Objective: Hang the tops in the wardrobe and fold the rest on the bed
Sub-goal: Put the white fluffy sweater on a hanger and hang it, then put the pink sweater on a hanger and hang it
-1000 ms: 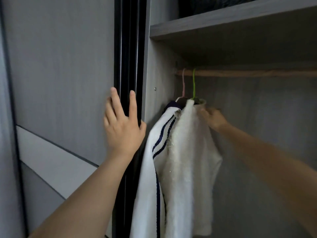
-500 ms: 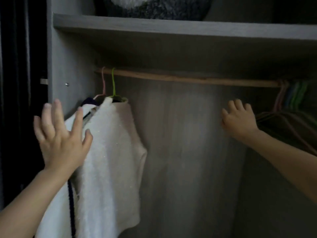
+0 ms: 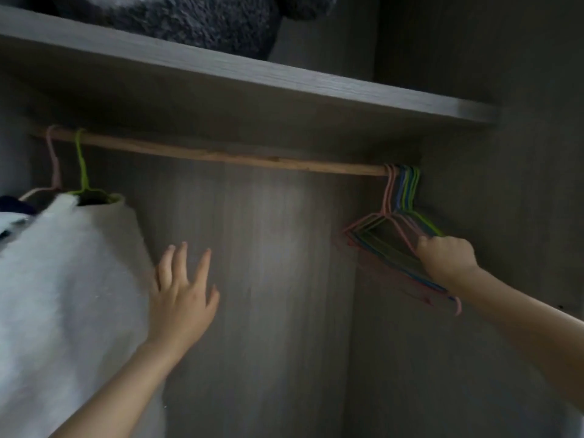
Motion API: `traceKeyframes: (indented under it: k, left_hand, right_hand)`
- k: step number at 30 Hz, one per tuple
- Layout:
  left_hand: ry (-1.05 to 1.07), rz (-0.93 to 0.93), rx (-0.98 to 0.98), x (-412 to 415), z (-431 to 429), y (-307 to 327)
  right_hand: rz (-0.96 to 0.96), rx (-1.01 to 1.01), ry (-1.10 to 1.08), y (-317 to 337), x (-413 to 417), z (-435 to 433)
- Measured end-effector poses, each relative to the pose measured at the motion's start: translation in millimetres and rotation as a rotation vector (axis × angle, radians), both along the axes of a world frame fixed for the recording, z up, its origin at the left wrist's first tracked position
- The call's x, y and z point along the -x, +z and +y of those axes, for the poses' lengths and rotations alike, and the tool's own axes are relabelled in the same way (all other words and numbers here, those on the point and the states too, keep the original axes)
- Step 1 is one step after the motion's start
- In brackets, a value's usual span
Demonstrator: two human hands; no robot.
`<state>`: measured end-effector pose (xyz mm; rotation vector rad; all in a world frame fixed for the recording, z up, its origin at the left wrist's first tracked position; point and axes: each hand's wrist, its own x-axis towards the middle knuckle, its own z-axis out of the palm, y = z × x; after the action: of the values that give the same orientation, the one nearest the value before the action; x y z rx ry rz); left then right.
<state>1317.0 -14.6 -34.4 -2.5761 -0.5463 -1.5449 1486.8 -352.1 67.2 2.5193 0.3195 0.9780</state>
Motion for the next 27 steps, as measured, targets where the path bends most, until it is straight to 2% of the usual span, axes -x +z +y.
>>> traceKeyframes:
  k: [4,10,12,15,19,27]
  left_hand:
    - [-0.028,0.026,0.0,-13,-4,-3]
    - [-0.051,0.053,0.006,-19,-6,-10]
    - [-0.051,0.046,0.001,-18,0,-14]
    - [-0.042,0.069,-0.008,-15,10,-16]
    - [-0.016,0.083,-0.005,-17,12,-16]
    - [-0.109,-0.078,0.013,-42,-3,-33]
  right_hand:
    - [-0.017,-0.01,0.079,0,-2,-7]
    - [0.036,0.081,-0.042,-11,-11,5]
    - [0.056,0.024,-0.038,-9,-13,6]
    - [0.07,-0.203,0.04,-2,-14,6]
    - [0.014,-0.333,0.155,6,-15,8]
    - [0.079,-0.275,0.303,-19,18,-1]
